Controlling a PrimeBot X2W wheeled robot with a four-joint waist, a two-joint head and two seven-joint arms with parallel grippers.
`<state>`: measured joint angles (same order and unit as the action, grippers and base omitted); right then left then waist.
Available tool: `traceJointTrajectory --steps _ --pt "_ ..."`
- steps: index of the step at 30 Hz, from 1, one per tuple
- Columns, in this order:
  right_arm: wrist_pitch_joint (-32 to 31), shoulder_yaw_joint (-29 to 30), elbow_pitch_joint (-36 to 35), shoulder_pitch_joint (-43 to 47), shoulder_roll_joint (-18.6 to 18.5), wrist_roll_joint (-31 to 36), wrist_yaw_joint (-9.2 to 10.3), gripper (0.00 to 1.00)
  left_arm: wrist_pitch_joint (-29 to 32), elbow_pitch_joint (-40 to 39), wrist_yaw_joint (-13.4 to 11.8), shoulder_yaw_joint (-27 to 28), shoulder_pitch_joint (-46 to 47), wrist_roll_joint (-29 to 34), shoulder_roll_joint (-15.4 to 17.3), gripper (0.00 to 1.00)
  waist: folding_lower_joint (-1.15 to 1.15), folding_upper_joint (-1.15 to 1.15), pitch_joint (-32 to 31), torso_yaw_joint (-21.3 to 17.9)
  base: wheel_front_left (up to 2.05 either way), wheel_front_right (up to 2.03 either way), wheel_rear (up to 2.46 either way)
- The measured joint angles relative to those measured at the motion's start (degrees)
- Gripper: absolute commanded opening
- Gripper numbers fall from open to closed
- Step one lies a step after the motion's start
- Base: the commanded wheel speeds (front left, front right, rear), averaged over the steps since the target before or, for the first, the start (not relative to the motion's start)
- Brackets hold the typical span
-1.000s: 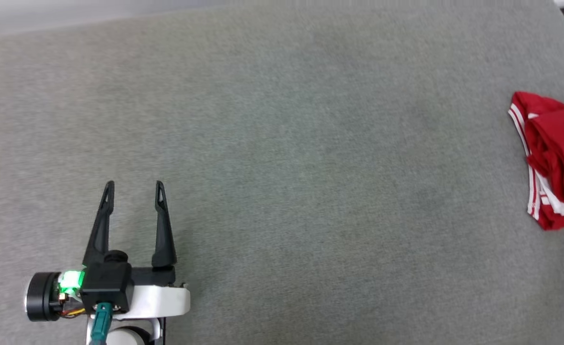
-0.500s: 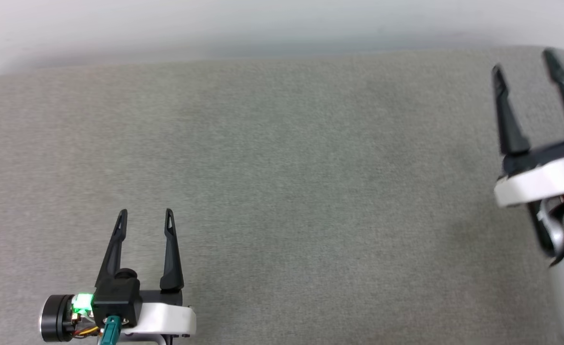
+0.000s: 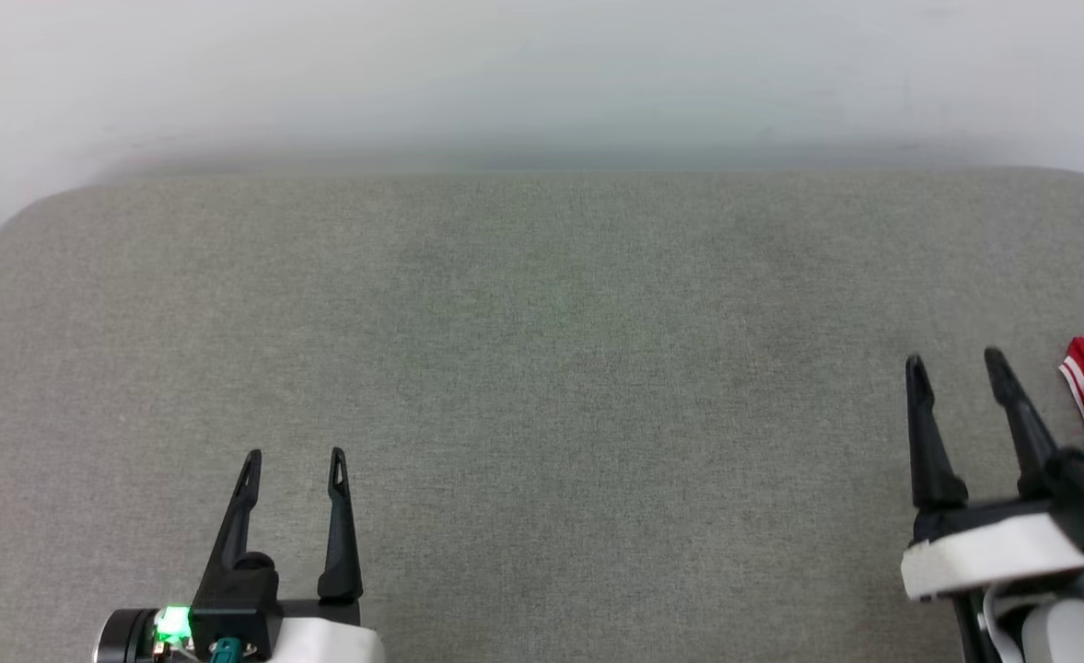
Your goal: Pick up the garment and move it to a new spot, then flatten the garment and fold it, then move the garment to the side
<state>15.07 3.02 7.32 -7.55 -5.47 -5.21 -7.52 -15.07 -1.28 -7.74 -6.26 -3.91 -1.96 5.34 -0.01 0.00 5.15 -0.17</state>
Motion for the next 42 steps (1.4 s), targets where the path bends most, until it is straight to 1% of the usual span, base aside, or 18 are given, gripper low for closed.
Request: traceJointTrajectory --steps 6,13,19,29,30,35,42 --pt "0.0 1.3 -3.6 7.5 1.8 -0.9 0.01 1.0 0.0 0.2 0.9 0.8 -2.0 -0.7 -0.4 1.0 0.0 0.0 -2.2 0.1 0.0 0.0 0.0" --pt "0.0 2.2 -6.4 13.5 2.4 -3.0 0.01 1.0 0.0 0.9 2.5 1.3 -3.4 -1.3 -0.9 1.0 0.0 0.0 -4.0 0.5 0.0 0.0 0.0" --pt "0.0 2.3 -7.4 16.1 2.4 -4.4 0.01 1.0 0.0 1.5 3.2 2.1 -4.4 -1.3 -1.2 1.0 0.0 0.0 -5.1 0.4 0.0 0.0 0.0" --pt "0.0 1.1 -7.0 16.5 2.5 -4.3 0.01 1.0 0.0 2.5 4.0 2.4 -4.6 -0.9 -1.8 1.0 0.0 0.0 -5.1 0.5 0.0 0.0 0.0" --pt "0.0 1.0 -6.8 16.5 2.5 -4.3 0.01 0.0 0.0 2.8 4.1 2.5 -4.7 -0.8 -1.8 0.0 0.0 0.0 -5.1 0.5 0.0 0.0 0.0" --pt "-0.2 0.9 -4.2 17.0 2.5 -4.4 0.01 0.0 0.3 5.5 4.1 2.5 -5.4 -0.9 -2.1 0.0 0.0 0.0 -5.1 0.5 0.0 0.0 0.0" --pt "-1.6 0.6 -3.1 16.8 2.4 -12.1 0.01 0.0 2.0 6.5 4.8 2.8 -5.2 -9.3 -2.1 0.0 0.0 0.0 -5.1 0.5 0.0 0.0 0.0"
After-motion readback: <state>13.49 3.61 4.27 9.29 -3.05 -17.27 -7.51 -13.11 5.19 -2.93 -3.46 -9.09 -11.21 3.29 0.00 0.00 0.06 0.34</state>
